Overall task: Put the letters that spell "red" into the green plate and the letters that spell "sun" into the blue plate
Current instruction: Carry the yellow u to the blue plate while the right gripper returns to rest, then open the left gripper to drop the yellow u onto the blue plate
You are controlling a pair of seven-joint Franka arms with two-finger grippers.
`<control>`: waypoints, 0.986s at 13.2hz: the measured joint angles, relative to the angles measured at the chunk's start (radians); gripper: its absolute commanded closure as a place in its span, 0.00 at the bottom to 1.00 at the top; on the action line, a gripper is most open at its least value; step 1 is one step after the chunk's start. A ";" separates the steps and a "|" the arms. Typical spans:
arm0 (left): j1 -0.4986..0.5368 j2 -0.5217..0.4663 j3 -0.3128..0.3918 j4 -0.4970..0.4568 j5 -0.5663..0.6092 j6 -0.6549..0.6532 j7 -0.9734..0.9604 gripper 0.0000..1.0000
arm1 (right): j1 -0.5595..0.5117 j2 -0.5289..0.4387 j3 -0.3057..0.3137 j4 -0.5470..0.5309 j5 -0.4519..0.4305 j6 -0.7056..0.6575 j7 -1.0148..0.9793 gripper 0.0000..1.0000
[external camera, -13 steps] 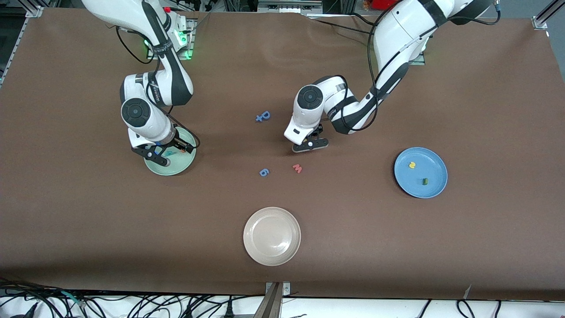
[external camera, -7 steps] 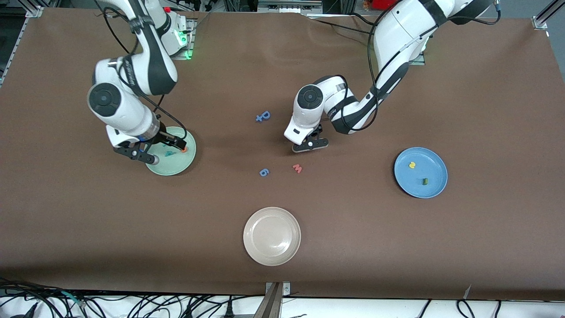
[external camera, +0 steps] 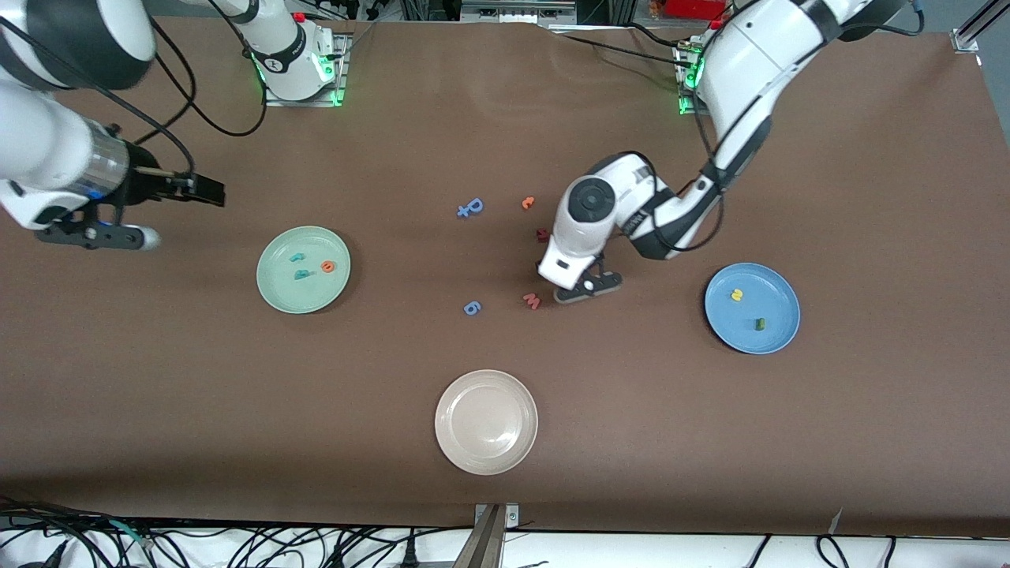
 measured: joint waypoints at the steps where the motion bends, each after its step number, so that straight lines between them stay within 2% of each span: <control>1: 0.040 -0.001 0.001 0.037 -0.022 -0.053 0.073 0.87 | -0.062 0.000 0.055 0.010 0.000 -0.002 -0.015 0.00; 2: 0.081 -0.002 0.002 0.073 -0.032 -0.111 0.146 0.87 | -0.164 -0.001 0.154 0.016 0.000 -0.002 -0.022 0.00; 4: 0.166 -0.002 0.004 0.128 -0.034 -0.212 0.295 0.87 | -0.408 -0.014 0.404 0.022 -0.012 -0.001 -0.025 0.00; 6: 0.247 -0.002 0.005 0.150 -0.034 -0.280 0.431 0.87 | -0.595 -0.049 0.603 0.016 -0.040 0.007 -0.025 0.00; 7: 0.291 -0.003 0.006 0.153 -0.034 -0.300 0.492 0.87 | -0.647 -0.081 0.664 -0.010 -0.056 0.035 -0.024 0.00; 8: 0.338 -0.002 0.006 0.153 -0.034 -0.311 0.551 0.86 | -0.669 -0.121 0.693 -0.057 -0.064 0.076 -0.024 0.00; 9: 0.379 -0.002 0.007 0.153 -0.034 -0.317 0.606 0.86 | -0.673 -0.159 0.703 -0.110 -0.067 0.108 -0.023 0.00; 10: 0.416 -0.002 0.008 0.152 -0.034 -0.322 0.656 0.79 | -0.673 -0.185 0.705 -0.152 -0.070 0.120 -0.023 0.00; 11: 0.448 -0.002 0.008 0.149 -0.034 -0.327 0.692 0.26 | -0.674 -0.197 0.701 -0.178 -0.071 0.119 -0.023 0.00; 12: 0.471 -0.002 0.008 0.145 -0.034 -0.328 0.714 0.00 | -0.675 -0.195 0.689 -0.189 -0.071 0.119 -0.024 0.00; 13: 0.484 -0.001 0.009 0.142 -0.034 -0.329 0.722 0.00 | -0.675 -0.188 0.674 -0.188 -0.073 0.123 -0.024 0.00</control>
